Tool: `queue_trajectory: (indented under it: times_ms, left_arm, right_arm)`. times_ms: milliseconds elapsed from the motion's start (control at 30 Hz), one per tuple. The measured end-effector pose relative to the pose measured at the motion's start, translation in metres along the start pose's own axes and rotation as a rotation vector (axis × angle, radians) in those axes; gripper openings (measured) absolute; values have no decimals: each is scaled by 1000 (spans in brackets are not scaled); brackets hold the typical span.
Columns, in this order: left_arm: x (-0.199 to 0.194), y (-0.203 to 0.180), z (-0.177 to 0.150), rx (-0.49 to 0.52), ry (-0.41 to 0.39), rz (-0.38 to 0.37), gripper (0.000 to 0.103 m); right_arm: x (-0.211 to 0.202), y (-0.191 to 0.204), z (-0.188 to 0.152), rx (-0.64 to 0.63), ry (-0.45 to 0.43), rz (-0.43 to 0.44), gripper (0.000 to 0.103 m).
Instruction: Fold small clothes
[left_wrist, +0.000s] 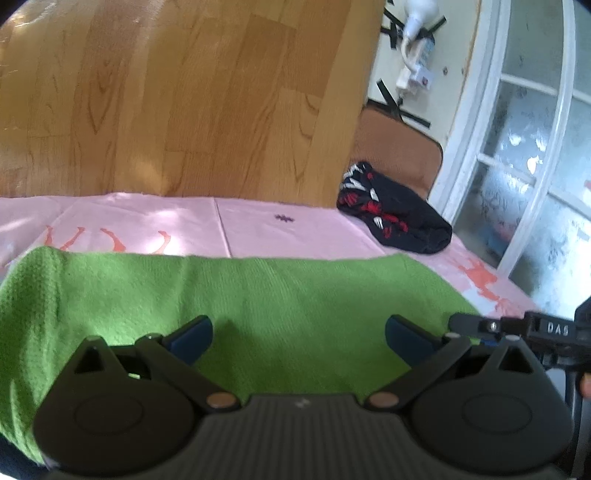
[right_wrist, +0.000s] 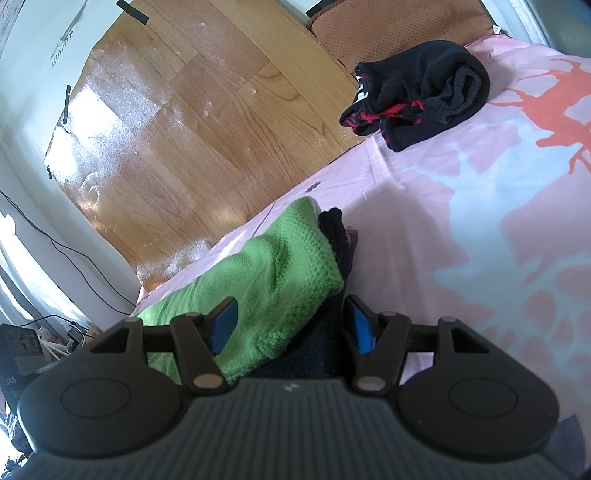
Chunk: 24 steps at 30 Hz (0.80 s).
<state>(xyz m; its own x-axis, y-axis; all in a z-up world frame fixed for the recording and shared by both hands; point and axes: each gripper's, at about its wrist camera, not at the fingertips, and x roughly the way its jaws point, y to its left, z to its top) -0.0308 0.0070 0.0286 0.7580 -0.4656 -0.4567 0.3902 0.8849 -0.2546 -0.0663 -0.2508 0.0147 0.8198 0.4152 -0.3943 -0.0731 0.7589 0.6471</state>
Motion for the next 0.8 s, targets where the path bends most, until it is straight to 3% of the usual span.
queue_trajectory:
  times_ms: [233, 800]
  left_arm:
    - [-2, 15, 3, -73, -8, -10, 103]
    - [8, 8, 1, -17, 42, 41, 103]
  right_arm:
    - [0, 0, 0, -1, 1, 0, 66]
    - [2, 1, 2, -27, 11, 14, 73]
